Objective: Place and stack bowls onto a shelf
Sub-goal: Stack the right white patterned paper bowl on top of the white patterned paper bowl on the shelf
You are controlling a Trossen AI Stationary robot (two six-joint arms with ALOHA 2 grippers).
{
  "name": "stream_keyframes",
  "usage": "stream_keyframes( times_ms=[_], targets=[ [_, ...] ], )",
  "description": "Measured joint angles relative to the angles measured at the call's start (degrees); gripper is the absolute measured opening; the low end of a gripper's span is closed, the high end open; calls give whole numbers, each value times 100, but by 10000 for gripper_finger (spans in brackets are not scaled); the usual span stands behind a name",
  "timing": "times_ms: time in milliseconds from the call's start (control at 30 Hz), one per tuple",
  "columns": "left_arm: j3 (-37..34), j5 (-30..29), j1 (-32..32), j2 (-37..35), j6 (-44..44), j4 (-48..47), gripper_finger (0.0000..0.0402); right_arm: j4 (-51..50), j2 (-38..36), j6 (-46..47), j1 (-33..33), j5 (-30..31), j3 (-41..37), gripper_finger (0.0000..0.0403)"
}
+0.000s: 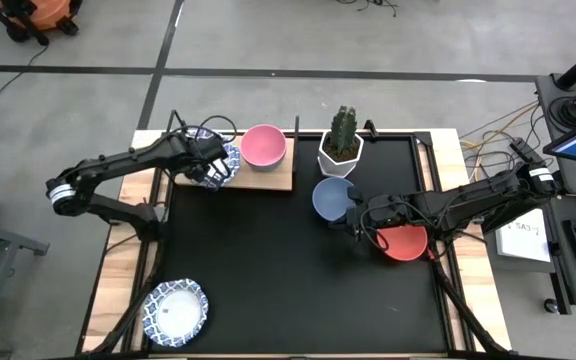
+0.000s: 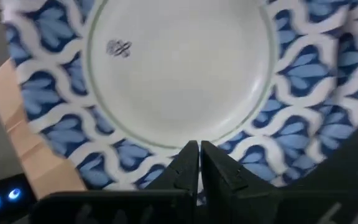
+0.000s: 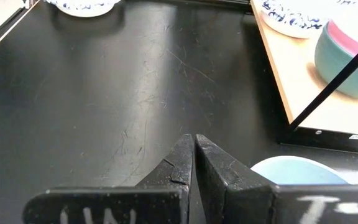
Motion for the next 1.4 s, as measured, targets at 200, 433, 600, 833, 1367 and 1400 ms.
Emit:
stream_keyframes(
  times_ms=[200, 433, 600, 833, 1367, 1400],
  targets=[
    [611, -1203, 2, -160, -105, -975, 0, -22, 0, 1, 0, -2, 0, 9],
    [623, -1446, 225, -126, -319, -1268, 0, 1, 0, 1, 0, -2, 0, 9],
    [194, -1533, 301, 52, -437, -1048, 0, 4, 0, 81, 0, -4, 0, 9],
    [1, -1503, 302, 381, -486, -850, 0, 4, 2, 91, 0, -4, 0, 9],
    [179, -844, -215, 334, -342, -772, 0, -64, 7, 206, 4, -9, 0, 9],
    [216, -646, -368, 256, -172, -770, 0, -66, 7, 204, 4, -9, 0, 9]
  ],
)
